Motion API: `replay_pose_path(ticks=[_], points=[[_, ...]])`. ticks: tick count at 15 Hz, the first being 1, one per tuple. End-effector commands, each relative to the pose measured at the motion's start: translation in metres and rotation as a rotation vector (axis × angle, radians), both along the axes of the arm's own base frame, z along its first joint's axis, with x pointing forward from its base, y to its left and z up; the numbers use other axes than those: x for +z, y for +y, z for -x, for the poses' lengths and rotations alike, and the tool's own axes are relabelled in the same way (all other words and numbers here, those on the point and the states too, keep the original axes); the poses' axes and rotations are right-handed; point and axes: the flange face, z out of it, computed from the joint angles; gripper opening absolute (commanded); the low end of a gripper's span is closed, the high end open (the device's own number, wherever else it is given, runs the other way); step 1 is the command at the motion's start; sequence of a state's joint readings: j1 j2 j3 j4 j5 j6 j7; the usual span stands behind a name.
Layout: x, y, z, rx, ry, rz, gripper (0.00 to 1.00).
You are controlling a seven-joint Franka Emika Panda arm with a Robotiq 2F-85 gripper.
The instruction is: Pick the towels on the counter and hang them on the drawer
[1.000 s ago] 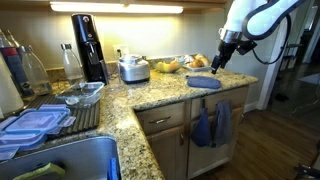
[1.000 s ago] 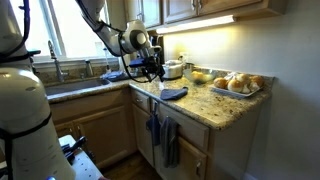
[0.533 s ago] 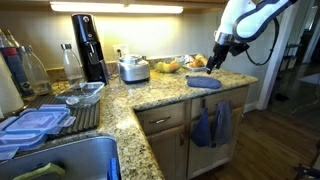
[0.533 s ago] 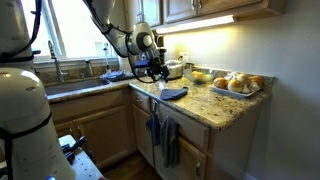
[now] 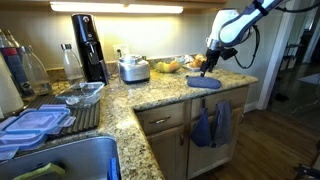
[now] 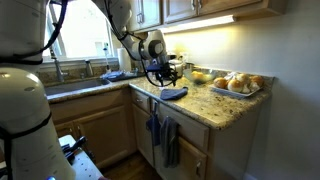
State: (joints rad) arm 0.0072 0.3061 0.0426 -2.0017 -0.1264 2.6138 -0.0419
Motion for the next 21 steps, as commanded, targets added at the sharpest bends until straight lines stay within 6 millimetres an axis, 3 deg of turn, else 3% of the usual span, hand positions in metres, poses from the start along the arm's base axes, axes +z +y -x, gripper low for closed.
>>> replay_pose_path(ticks=[1, 9, 13, 21], points=[[-0.008, -0.019, -0.024, 0.042, 0.036, 0.005, 1.0], [-0.039, -0.048, -0.067, 0.059, 0.043, 0.022, 1.0], [-0.051, -0.053, -0.085, 0.061, 0.039, 0.019, 1.0], [-0.057, -0.055, -0.106, 0.051, 0.035, 0.003, 1.0]])
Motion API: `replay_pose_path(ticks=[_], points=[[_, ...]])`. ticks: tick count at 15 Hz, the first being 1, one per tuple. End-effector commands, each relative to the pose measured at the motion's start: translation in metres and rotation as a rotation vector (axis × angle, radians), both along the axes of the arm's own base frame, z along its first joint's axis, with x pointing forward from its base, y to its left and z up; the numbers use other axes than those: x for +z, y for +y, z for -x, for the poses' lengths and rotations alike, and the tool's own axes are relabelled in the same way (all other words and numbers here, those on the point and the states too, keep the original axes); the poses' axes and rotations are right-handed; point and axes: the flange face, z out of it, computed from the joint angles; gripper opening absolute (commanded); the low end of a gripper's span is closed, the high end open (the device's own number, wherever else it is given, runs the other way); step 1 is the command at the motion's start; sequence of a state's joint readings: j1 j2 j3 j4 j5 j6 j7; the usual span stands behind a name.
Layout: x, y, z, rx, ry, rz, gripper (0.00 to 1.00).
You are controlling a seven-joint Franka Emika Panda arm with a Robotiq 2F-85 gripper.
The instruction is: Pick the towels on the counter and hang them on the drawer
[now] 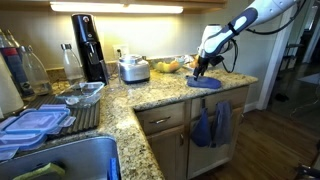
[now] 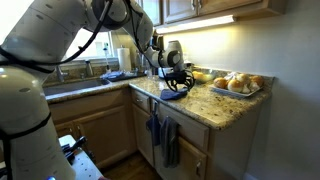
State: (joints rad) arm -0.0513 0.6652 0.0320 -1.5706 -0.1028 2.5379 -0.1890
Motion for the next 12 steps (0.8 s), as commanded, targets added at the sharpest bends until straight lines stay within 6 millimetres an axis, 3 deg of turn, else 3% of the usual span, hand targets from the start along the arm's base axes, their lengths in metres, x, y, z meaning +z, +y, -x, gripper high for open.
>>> replay_pose_path(ticks=[1, 2, 3, 4, 12], points=[[-0.006, -0.004, -0.006, 0.006, 0.033, -0.023, 0.99], [-0.009, -0.004, -0.006, 0.005, 0.04, -0.028, 0.82], [-0.01, -0.003, -0.005, 0.006, 0.042, -0.032, 0.74], [-0.011, -0.001, -0.004, 0.006, 0.046, -0.039, 0.72], [0.016, 0.015, 0.017, 0.016, 0.002, -0.043, 0.19]])
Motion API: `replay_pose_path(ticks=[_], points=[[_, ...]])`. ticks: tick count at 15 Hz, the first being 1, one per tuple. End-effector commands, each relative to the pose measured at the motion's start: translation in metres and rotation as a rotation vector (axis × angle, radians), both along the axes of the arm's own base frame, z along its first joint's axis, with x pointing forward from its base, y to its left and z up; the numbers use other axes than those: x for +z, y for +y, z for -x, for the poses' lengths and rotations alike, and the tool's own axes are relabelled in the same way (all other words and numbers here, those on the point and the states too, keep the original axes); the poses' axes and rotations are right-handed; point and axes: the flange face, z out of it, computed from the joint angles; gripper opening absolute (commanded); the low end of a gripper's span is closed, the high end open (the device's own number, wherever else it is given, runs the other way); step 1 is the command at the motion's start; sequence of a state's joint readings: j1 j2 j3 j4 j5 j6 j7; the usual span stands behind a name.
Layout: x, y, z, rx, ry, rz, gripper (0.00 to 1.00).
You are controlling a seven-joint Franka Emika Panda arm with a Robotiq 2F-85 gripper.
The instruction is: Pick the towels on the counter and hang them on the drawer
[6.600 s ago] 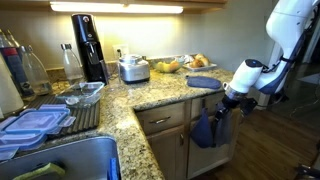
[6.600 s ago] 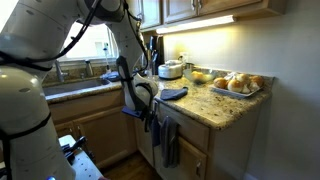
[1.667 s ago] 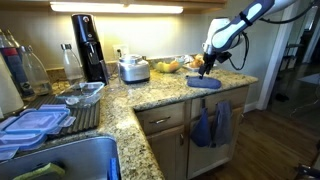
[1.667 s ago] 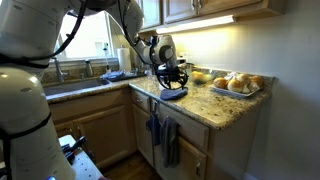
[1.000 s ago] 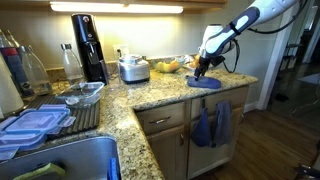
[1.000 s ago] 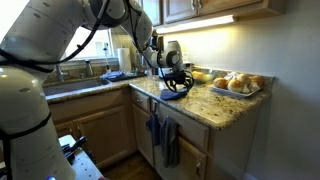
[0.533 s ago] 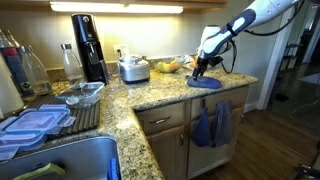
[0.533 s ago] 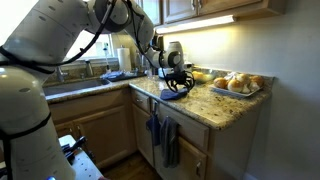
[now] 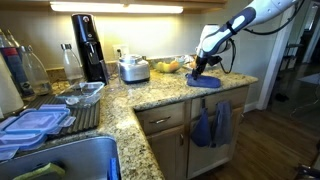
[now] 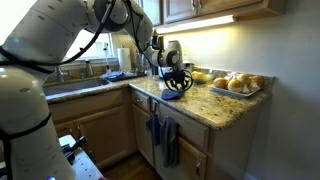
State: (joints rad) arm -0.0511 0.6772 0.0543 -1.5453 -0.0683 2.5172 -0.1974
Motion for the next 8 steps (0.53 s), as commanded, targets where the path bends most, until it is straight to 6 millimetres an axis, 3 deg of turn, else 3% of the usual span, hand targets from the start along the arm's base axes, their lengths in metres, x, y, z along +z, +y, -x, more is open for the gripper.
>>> replay_pose_path(ticks=[1, 4, 8], points=[[0.022, 0.006, 0.029, 0.011, -0.015, -0.006, 0.12], [0.043, 0.015, 0.055, -0.004, -0.052, -0.008, 0.06], [0.072, 0.033, 0.093, -0.032, -0.125, -0.022, 0.09]])
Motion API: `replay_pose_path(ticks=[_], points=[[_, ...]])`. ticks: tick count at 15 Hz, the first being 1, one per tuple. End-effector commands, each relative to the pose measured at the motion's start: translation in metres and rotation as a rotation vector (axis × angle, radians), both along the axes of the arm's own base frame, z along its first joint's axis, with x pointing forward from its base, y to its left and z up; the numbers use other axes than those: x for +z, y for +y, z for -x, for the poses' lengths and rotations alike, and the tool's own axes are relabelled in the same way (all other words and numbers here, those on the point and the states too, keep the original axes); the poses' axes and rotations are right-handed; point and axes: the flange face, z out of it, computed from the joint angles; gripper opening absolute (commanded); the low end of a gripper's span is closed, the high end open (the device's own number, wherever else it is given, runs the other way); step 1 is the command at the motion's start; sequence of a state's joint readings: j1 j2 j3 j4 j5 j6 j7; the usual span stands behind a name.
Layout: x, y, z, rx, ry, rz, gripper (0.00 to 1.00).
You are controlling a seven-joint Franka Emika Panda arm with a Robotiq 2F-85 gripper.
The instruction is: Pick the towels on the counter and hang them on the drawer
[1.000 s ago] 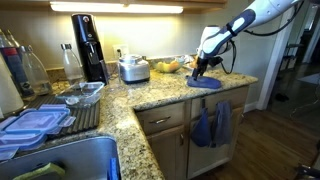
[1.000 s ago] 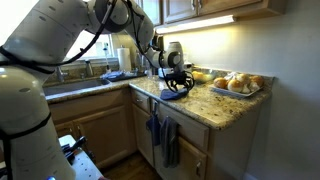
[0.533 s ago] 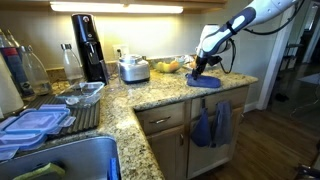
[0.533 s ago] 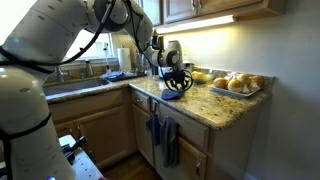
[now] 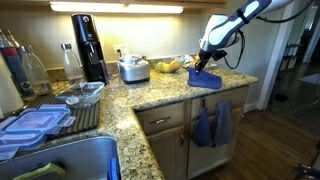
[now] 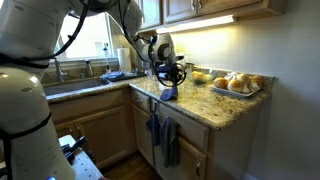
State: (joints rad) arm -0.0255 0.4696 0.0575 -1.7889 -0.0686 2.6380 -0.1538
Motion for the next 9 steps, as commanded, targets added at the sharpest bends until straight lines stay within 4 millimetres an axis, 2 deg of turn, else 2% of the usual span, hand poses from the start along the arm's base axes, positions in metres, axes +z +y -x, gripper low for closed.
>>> replay_pose_path(ticks=[1, 5, 9], points=[[0.032, 0.014, 0.057, -0.039, -0.064, -0.012, 0.09], [0.049, 0.033, 0.107, -0.059, -0.131, -0.031, 0.09], [0.045, 0.057, 0.164, -0.038, -0.149, -0.029, 0.09]])
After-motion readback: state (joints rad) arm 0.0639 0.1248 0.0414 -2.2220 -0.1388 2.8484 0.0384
